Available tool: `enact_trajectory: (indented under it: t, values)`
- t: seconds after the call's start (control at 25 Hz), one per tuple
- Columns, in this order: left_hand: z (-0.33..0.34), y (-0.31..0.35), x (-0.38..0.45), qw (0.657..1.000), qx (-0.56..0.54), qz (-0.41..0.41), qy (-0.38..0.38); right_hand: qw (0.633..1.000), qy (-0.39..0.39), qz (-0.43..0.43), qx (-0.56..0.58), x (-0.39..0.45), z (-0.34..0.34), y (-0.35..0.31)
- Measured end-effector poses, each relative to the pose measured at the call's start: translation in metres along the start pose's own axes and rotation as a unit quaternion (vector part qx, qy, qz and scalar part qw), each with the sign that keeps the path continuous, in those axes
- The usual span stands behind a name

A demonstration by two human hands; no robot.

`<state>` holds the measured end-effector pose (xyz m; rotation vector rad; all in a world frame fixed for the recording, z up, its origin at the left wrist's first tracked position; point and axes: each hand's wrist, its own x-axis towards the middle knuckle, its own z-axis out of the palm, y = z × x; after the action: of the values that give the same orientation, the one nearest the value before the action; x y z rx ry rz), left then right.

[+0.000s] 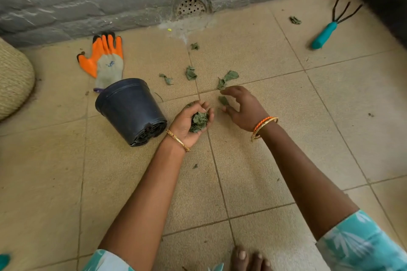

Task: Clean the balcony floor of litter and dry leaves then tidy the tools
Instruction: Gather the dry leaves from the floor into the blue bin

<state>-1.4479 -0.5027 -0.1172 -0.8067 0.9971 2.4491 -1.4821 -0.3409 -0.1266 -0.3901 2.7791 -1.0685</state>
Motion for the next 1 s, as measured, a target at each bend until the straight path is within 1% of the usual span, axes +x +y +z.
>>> enact_trajectory:
  t: [0.04, 0.08, 0.16, 0.24, 0.32, 0.4, 0.44, 0.52, 0.6, 0.68, 0.84, 0.92, 1.0]
  values:
    - [-0.001, 0.0, -0.001, 1.0, -0.017, 0.002, -0.001, 0.998, -0.04, -0.03, -0.049, 0.001, 0.006, 0.002]
    - [-0.003, 0.0, -0.003, 1.0, -0.025, 0.008, -0.002, 0.993, -0.056, -0.054, -0.085, 0.0, 0.013, 0.003]
    - [-0.006, -0.001, -0.006, 1.0, -0.024, 0.014, -0.006, 0.988, -0.018, -0.091, -0.125, -0.005, 0.024, 0.009]
    - [-0.01, -0.001, -0.007, 1.0, -0.028, 0.011, -0.009, 0.986, 0.038, -0.101, -0.129, -0.009, 0.027, 0.014]
    - [-0.013, -0.003, -0.007, 0.999, -0.034, 0.008, -0.009, 0.991, 0.082, -0.075, -0.078, -0.009, 0.022, 0.016]
    - [-0.014, -0.005, -0.008, 0.999, -0.049, 0.006, -0.008, 0.994, 0.104, 0.011, 0.045, -0.011, 0.012, 0.004]
    - [-0.015, -0.008, -0.007, 0.999, -0.052, 0.003, -0.011, 0.988, 0.108, 0.034, 0.101, -0.013, 0.007, -0.004]
    - [-0.017, -0.012, -0.006, 0.998, -0.055, -0.006, -0.031, 0.981, 0.096, 0.02, 0.168, -0.019, 0.005, -0.023]
    - [-0.016, -0.015, -0.007, 0.997, -0.034, -0.016, -0.063, 0.98, 0.062, 0.011, 0.188, -0.027, 0.013, -0.038]
    - [-0.013, -0.017, -0.009, 0.997, -0.014, -0.014, -0.069, 0.986, 0.05, 0.0, 0.162, -0.031, 0.021, -0.042]
    - [-0.005, -0.014, -0.008, 1.0, -0.003, -0.004, -0.025, 0.991, 0.072, -0.025, 0.108, -0.029, 0.021, -0.038]
    - [-0.002, -0.012, -0.007, 1.0, 0.018, -0.003, -0.016, 0.995, 0.062, -0.033, 0.067, -0.025, 0.016, -0.034]
    - [0.0, -0.01, -0.006, 0.999, 0.039, -0.004, 0.006, 0.997, 0.05, -0.019, 0.06, -0.016, 0.007, -0.027]
